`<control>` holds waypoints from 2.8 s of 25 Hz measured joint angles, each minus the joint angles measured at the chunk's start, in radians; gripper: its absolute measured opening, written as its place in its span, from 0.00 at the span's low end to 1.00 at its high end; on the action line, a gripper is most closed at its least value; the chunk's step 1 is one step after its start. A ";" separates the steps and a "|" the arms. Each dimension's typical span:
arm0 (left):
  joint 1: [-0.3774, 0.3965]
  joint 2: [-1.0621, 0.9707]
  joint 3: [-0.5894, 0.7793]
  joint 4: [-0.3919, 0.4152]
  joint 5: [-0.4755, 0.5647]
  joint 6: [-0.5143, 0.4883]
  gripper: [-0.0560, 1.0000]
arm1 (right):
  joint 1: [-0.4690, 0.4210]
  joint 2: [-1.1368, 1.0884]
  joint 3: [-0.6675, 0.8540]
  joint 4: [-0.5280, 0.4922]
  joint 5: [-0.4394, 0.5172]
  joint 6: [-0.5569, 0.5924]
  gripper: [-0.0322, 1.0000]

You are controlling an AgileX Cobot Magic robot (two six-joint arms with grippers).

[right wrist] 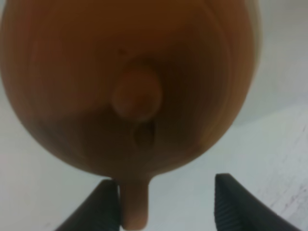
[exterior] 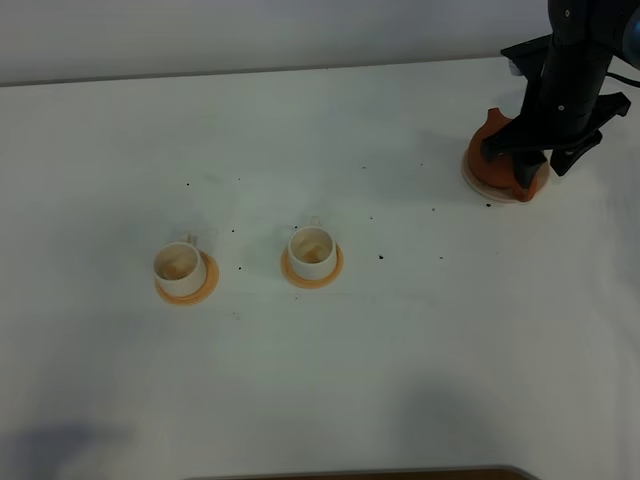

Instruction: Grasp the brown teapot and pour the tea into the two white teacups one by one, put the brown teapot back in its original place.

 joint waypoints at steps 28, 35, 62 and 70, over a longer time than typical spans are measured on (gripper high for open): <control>0.000 0.000 0.000 0.000 0.000 0.001 0.40 | 0.000 0.000 0.000 -0.011 -0.008 -0.041 0.16; 0.000 0.000 0.000 0.000 0.000 0.001 0.40 | 0.000 -0.001 0.000 -0.008 0.002 -0.049 0.16; 0.000 0.000 0.000 0.000 0.000 0.000 0.40 | 0.128 -0.093 -0.101 -0.028 0.061 -0.075 0.16; 0.000 0.000 0.000 0.000 0.000 0.000 0.40 | 0.310 -0.131 -0.104 -0.068 0.062 -0.075 0.16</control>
